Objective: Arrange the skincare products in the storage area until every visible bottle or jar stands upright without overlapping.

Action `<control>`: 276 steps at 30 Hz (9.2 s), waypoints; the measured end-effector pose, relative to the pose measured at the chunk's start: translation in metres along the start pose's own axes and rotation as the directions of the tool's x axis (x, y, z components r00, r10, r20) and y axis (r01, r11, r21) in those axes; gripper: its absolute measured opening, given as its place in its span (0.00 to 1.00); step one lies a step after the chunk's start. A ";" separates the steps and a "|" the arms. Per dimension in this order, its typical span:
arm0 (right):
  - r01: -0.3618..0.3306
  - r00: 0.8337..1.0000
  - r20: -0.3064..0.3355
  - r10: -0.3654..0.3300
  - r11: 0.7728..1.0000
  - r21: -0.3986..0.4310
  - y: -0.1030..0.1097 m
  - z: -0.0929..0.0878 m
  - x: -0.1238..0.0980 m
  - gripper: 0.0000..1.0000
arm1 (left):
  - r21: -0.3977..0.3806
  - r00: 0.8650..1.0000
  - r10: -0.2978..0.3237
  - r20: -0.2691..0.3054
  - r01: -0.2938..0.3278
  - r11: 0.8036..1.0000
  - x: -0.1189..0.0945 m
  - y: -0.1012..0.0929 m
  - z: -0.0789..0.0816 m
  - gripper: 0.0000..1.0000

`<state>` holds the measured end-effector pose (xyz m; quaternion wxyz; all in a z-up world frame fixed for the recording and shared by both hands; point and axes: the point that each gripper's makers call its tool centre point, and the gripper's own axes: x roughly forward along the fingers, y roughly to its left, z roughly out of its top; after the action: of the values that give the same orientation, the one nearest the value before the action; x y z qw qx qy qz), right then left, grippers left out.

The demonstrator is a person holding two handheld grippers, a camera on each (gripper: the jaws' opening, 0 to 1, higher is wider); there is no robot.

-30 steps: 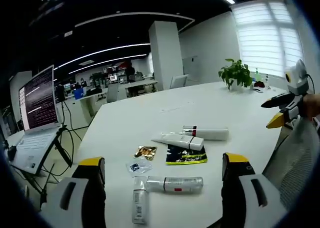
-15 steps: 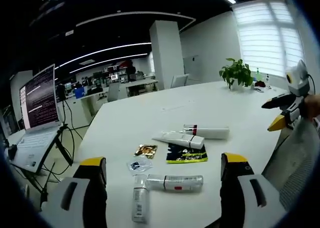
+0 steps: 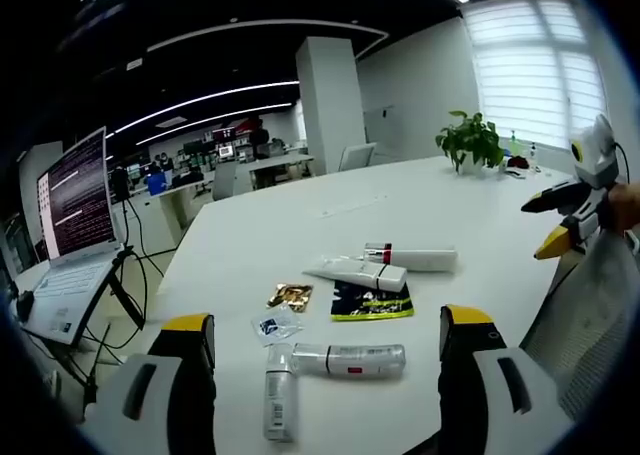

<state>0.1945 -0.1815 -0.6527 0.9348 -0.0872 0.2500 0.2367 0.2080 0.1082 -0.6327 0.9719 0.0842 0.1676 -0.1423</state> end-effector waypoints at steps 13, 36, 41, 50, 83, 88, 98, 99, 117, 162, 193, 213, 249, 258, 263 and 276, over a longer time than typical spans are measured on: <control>-0.049 0.999 0.000 0.049 0.998 0.043 0.005 -0.002 0.003 0.85 | -0.057 0.999 0.030 -0.017 -0.031 0.998 0.002 0.005 -0.004 0.92; -0.108 0.994 -0.003 0.108 0.992 0.065 0.008 0.005 0.011 0.84 | -0.038 0.998 0.036 -0.045 -0.037 0.999 0.003 0.006 -0.007 0.90; -0.099 0.993 -0.059 0.100 0.995 0.010 -0.002 -0.003 0.023 0.83 | -0.046 0.999 0.025 -0.047 -0.027 0.999 0.003 0.006 -0.009 0.88; -0.140 0.989 -0.072 0.133 0.985 -0.102 -0.013 0.012 0.041 0.79 | -0.048 0.999 0.009 -0.043 -0.011 0.999 0.004 0.003 -0.008 0.88; -0.338 0.921 -0.284 0.266 0.909 -0.245 -0.004 0.026 0.154 0.61 | -0.044 0.999 0.006 -0.048 -0.008 0.999 0.003 0.003 -0.008 0.83; -0.355 0.911 -0.308 0.275 0.902 -0.244 -0.001 0.022 0.166 0.58 | -0.031 0.999 0.015 -0.045 -0.016 0.999 0.004 0.006 -0.007 0.83; -0.364 0.900 -0.340 0.273 0.899 -0.242 0.005 0.013 0.195 0.53 | -0.039 0.998 0.013 -0.067 -0.016 0.999 0.007 0.009 -0.013 0.81; -0.369 0.898 -0.341 0.277 0.897 -0.245 0.008 0.014 0.196 0.52 | -0.034 0.998 0.012 -0.068 -0.014 0.999 0.008 0.008 -0.013 0.81; -0.367 0.886 -0.386 0.257 0.897 -0.246 0.011 0.009 0.217 0.41 | -0.024 0.996 0.035 -0.082 -0.037 0.999 0.008 0.011 -0.014 0.82; -0.335 0.908 -0.350 0.230 0.901 -0.275 0.002 0.004 0.227 0.30 | 0.006 0.994 0.049 -0.092 -0.049 0.999 0.008 0.012 -0.015 0.78; -0.307 0.943 -0.151 0.296 0.950 -0.057 0.004 0.025 0.145 0.29 | -0.002 0.999 0.016 -0.051 -0.016 1.000 0.005 0.007 -0.004 0.79; -0.383 0.924 0.035 0.381 0.915 0.129 0.041 0.054 0.095 0.29 | -0.064 0.995 -0.099 0.026 0.101 0.993 -0.008 -0.023 0.053 0.79; -0.721 0.685 0.463 0.562 0.613 0.323 0.080 0.111 -0.010 0.29 | -0.502 0.853 -0.454 0.257 0.519 0.692 0.022 -0.137 0.125 0.61; -0.820 0.569 0.561 0.601 0.464 0.334 0.082 0.128 -0.029 0.29 | -0.512 0.774 -0.539 0.333 0.628 0.586 0.014 -0.158 0.146 0.58; -0.848 0.528 0.578 0.622 0.415 0.328 0.087 0.131 -0.034 0.29 | -0.517 0.743 -0.571 0.349 0.661 0.544 0.011 -0.166 0.152 0.54; -0.864 0.503 0.575 0.646 0.382 0.326 0.090 0.127 -0.035 0.29 | -0.487 0.700 -0.627 0.341 0.702 0.519 0.009 -0.181 0.156 0.31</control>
<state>0.1782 -0.0817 -0.5298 0.7201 0.3722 0.1475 0.5667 0.2079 -0.0978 -0.5112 0.8267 -0.2979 0.1622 -0.4489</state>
